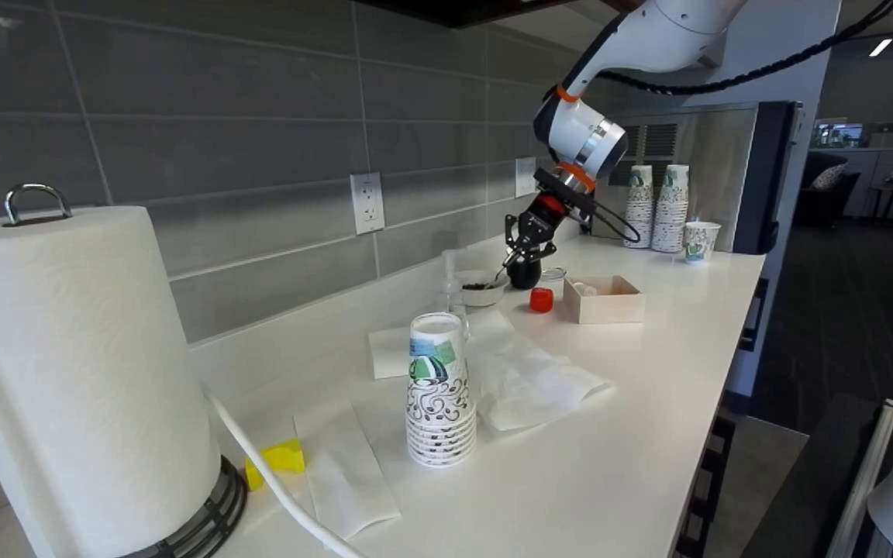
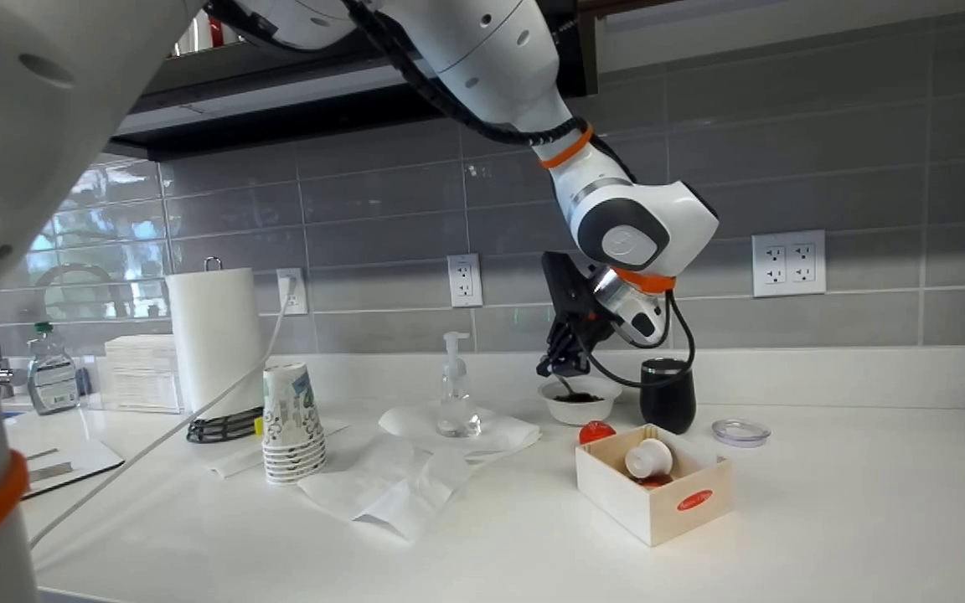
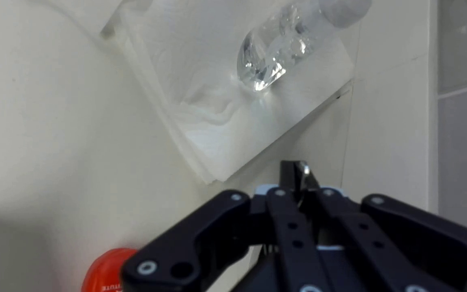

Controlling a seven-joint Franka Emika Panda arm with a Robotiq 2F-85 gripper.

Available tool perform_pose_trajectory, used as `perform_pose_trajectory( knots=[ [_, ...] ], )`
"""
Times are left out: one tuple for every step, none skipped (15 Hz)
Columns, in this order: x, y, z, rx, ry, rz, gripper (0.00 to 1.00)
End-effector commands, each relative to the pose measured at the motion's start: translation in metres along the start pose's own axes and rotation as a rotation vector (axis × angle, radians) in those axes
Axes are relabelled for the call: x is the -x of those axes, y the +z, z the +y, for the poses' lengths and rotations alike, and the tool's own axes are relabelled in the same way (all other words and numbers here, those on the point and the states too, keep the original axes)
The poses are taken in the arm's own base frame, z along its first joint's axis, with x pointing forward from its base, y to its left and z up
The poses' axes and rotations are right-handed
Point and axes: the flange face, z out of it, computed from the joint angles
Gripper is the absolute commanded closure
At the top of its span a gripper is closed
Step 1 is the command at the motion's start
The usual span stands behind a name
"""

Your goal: Stir the contents of the white bowl using the cake knife

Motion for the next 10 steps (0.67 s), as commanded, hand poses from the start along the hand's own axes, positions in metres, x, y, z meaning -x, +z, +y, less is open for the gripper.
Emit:
perform_pose_trajectory(
  knots=[
    [-0.008,-0.003,0.0,0.028,0.034,0.02,0.99],
    [-0.006,-0.002,0.001,0.033,0.042,0.0,0.99],
    [-0.002,-0.001,0.001,0.044,0.049,-0.03,0.99],
    [0.001,0.001,0.001,0.055,0.052,-0.056,0.99],
    [0.005,0.003,0.001,0.065,0.055,-0.085,0.99],
    [0.009,0.005,0.0,0.084,0.059,-0.112,0.99],
    [0.013,0.008,0.0,0.106,0.06,-0.138,0.99],
    [0.016,0.01,-0.001,0.123,0.062,-0.16,0.99],
    [0.02,0.012,-0.001,0.139,0.058,-0.189,0.99],
    [0.025,0.014,-0.002,0.151,0.049,-0.219,0.99]
  ],
)
